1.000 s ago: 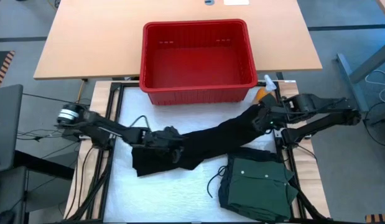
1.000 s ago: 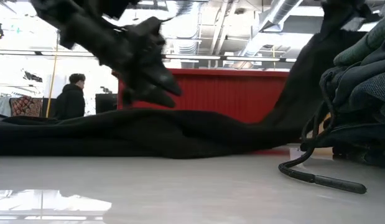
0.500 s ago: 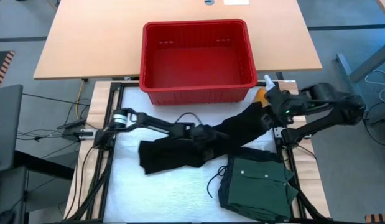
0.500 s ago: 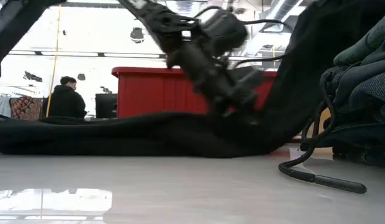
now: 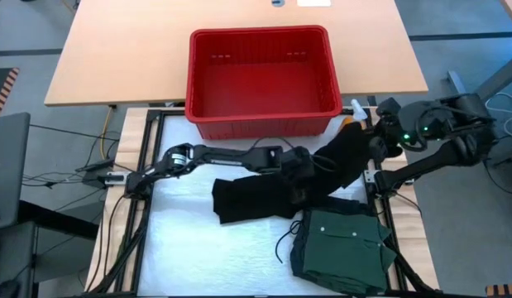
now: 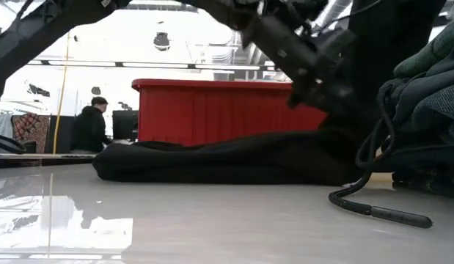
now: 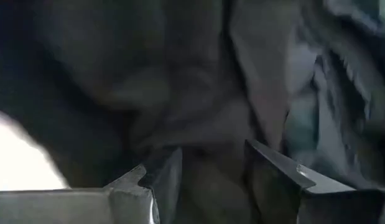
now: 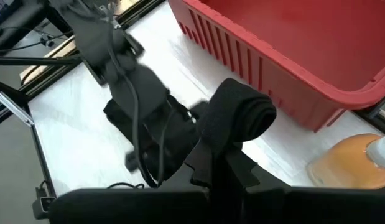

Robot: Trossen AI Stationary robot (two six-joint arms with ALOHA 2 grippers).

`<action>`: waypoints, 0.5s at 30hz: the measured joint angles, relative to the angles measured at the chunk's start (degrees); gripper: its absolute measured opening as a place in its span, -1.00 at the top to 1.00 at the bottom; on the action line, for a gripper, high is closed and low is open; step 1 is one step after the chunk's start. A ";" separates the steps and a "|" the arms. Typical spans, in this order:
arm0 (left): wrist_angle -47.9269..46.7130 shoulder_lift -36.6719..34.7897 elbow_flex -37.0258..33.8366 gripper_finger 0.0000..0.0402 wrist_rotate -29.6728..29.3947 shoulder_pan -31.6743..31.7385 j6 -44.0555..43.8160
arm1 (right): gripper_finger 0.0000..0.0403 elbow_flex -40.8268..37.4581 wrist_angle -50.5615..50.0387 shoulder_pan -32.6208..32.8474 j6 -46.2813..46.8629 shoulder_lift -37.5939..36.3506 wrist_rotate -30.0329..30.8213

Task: Fold laundry
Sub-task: Fold the black shirt

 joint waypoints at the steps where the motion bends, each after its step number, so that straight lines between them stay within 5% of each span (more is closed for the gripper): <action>1: -3.58 -1.21 0.58 0.18 -0.65 0.39 1.52 | 0.86 -0.24 -0.06 0.00 0.16 0.02 0.00; 7: -23.69 -11.48 0.71 0.18 -5.00 2.60 8.35 | 0.86 -0.33 1.27 0.00 1.98 3.60 0.08; 15: -45.20 -30.79 0.59 0.32 -21.37 0.75 9.69 | 0.86 -0.40 14.07 1.33 1.37 12.00 -0.87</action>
